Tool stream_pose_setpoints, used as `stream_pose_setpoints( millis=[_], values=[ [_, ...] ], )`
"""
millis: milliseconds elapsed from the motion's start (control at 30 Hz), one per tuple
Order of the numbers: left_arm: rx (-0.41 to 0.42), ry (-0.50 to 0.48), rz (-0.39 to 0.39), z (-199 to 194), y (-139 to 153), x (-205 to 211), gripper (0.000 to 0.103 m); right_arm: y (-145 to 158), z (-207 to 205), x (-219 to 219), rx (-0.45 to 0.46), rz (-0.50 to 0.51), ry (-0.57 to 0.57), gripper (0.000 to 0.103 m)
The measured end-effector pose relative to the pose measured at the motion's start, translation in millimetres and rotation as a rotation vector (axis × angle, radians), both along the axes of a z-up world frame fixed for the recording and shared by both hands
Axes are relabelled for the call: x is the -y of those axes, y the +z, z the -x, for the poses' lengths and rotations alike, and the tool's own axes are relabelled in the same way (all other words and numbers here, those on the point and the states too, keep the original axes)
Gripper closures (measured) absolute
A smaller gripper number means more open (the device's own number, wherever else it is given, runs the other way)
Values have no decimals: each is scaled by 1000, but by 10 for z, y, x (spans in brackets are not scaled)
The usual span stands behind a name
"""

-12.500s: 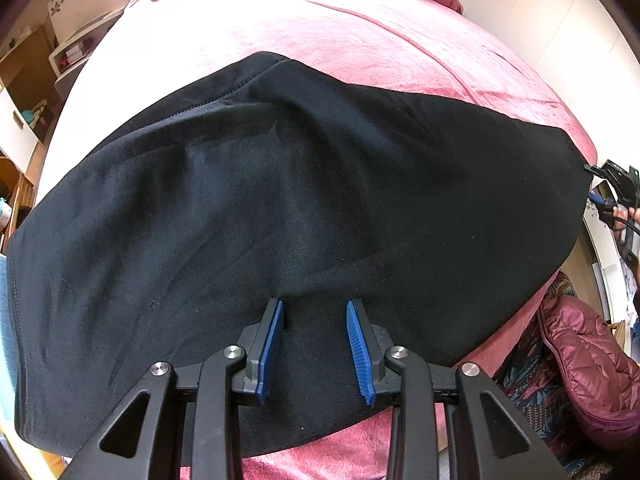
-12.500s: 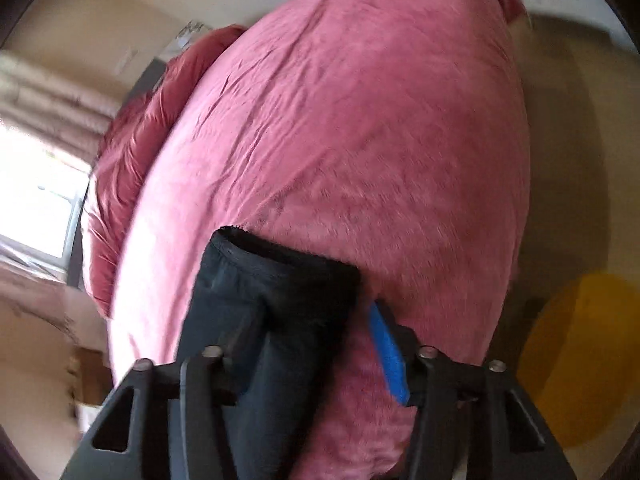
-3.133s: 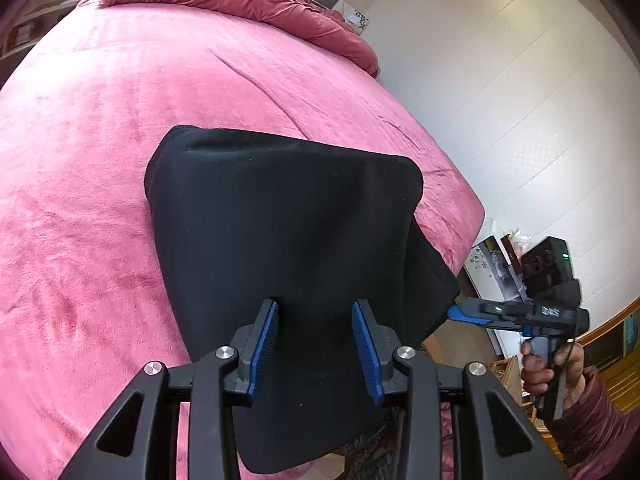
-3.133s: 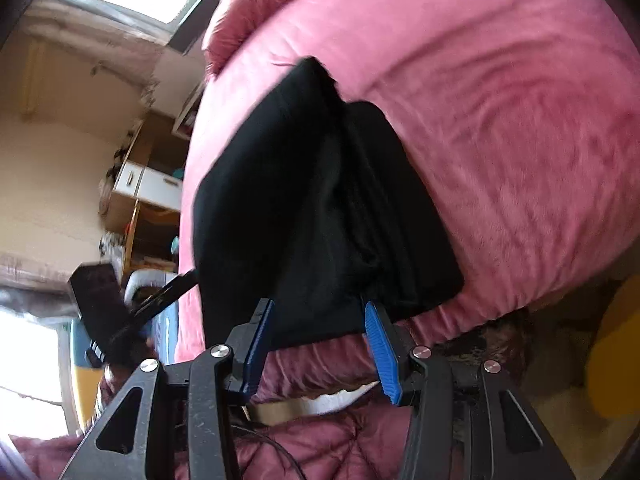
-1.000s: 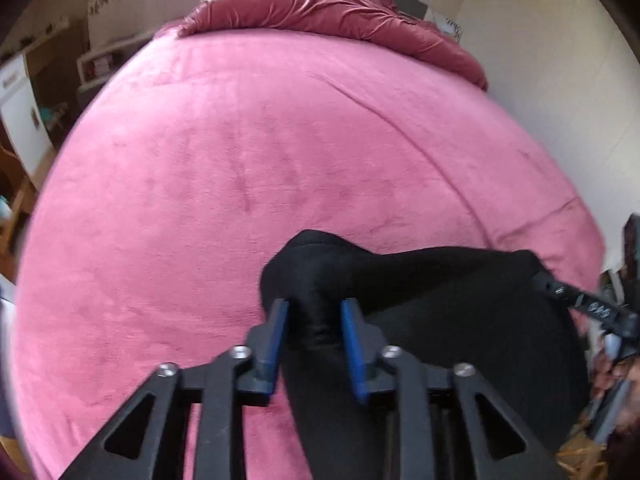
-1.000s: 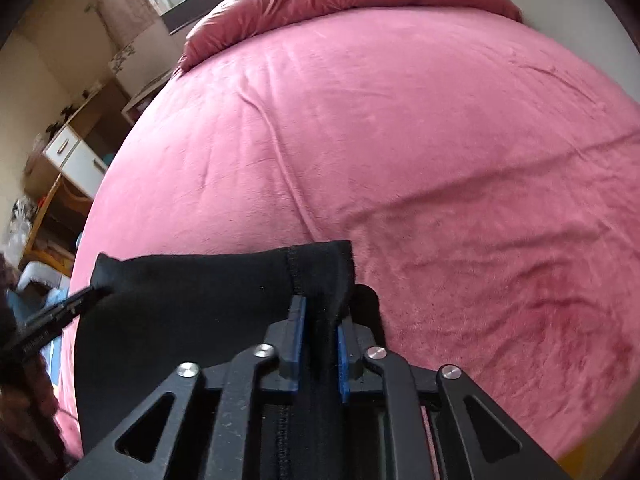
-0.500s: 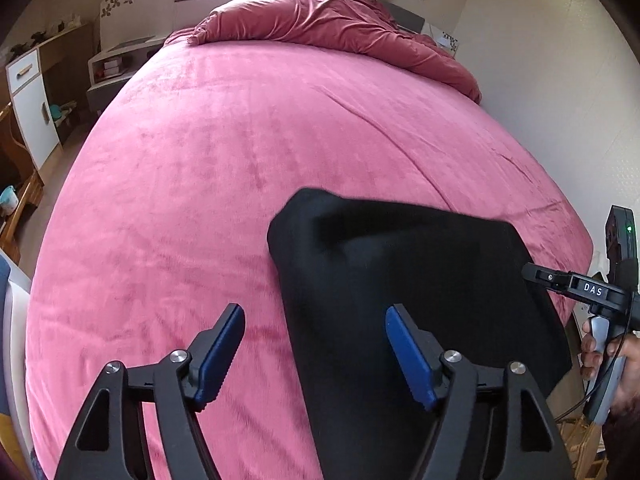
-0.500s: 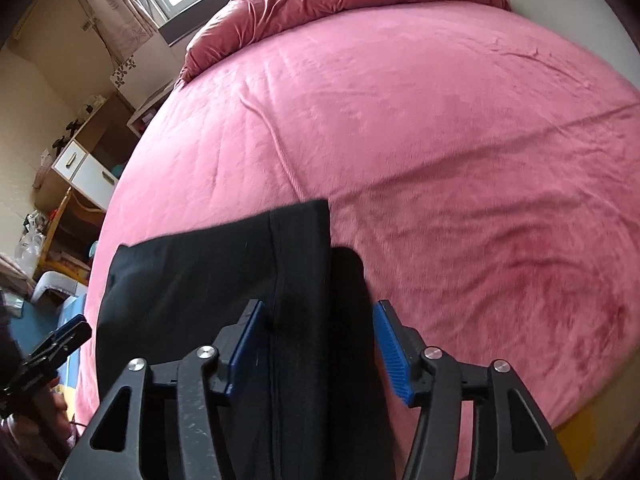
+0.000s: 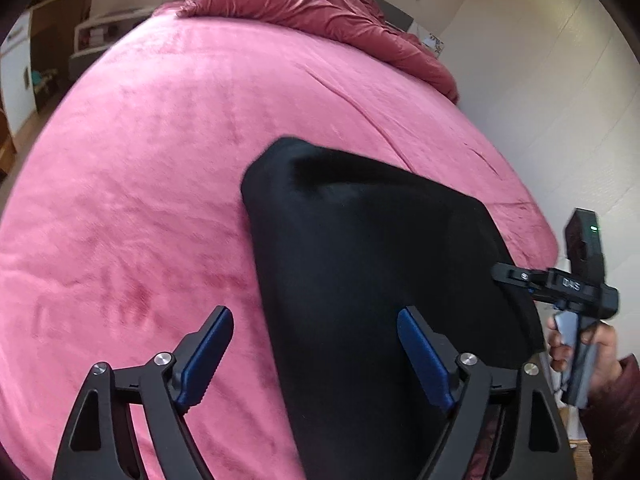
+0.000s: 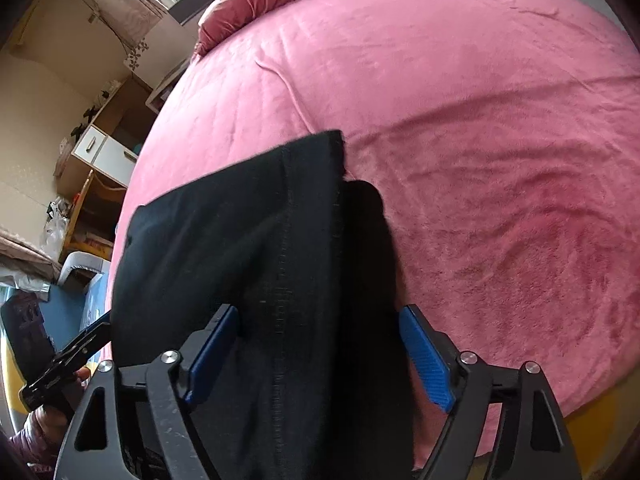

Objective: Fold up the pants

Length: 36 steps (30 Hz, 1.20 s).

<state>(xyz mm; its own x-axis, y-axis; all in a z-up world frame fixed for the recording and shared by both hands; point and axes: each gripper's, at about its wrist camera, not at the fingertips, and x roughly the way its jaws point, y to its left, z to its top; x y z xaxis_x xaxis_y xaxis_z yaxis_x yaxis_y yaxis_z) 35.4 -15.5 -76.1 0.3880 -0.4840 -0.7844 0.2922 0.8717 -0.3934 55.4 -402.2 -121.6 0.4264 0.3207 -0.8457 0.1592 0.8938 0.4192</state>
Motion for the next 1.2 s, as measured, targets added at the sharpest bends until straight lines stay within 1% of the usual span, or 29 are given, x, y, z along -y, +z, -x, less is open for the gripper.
stream_pose_setpoints(
  millis=[67,100,167,267,300,400,433,533,567,600,700,800,833,867,900,933,1000,1033,1067,1100,1133,1167,1200],
  values=[
    [-32,-19,27,-5,-63,3,16,-61,5,52,-21,-30,8,18],
    [-53,-26,30,-18,-108,9,15,-91,16,76,-31,-31,11,14],
    [-97,-38,43,-49,-209,23,14,-138,45,127,-39,-21,18,11],
    [-164,-34,97,-99,-348,4,14,-211,92,168,-33,-37,31,11],
    [-181,-34,120,-114,-378,-7,14,-247,100,188,-35,-57,34,11],
    [-192,-46,138,-143,-389,-17,14,-327,119,241,-33,-118,29,11],
    [-191,-48,142,-153,-376,-24,16,-335,121,249,-31,-136,35,11],
    [-168,-51,165,-207,-313,-37,19,-354,157,281,-43,-200,51,11],
    [-178,-57,175,-226,-325,-25,19,-378,177,289,-43,-220,64,11],
    [-206,-68,197,-251,-363,3,19,-417,192,299,-46,-236,71,11],
    [-225,-63,202,-317,-438,44,19,-545,215,373,-42,-288,66,8],
    [-289,-39,255,-359,-530,36,19,-551,186,350,-24,-283,97,9],
    [-298,-33,259,-357,-550,42,19,-553,147,334,-22,-278,104,10],
    [-301,-33,257,-356,-560,62,19,-548,131,312,-20,-269,114,15],
    [-301,-41,254,-332,-564,90,19,-524,117,280,-14,-265,132,31],
    [-302,-49,249,-330,-561,113,20,-485,106,238,-6,-270,154,39],
    [-305,-52,260,-344,-560,133,23,-390,48,99,-3,-204,194,41],
    [-311,-51,270,-355,-573,139,25,-391,44,77,-5,-192,204,41],
    [-314,-51,275,-364,-576,147,27,-429,29,99,-12,-212,190,39],
    [-312,-53,272,-372,-573,152,32,-481,17,128,-26,-255,170,36],
    [-303,-59,263,-373,-545,165,39,-548,18,174,-39,-304,152,36],
    [-295,-65,261,-370,-517,169,42,-602,29,187,-43,-340,140,36],
    [-282,-75,260,-366,-471,171,50,-614,47,186,-41,-350,130,37]
  ],
)
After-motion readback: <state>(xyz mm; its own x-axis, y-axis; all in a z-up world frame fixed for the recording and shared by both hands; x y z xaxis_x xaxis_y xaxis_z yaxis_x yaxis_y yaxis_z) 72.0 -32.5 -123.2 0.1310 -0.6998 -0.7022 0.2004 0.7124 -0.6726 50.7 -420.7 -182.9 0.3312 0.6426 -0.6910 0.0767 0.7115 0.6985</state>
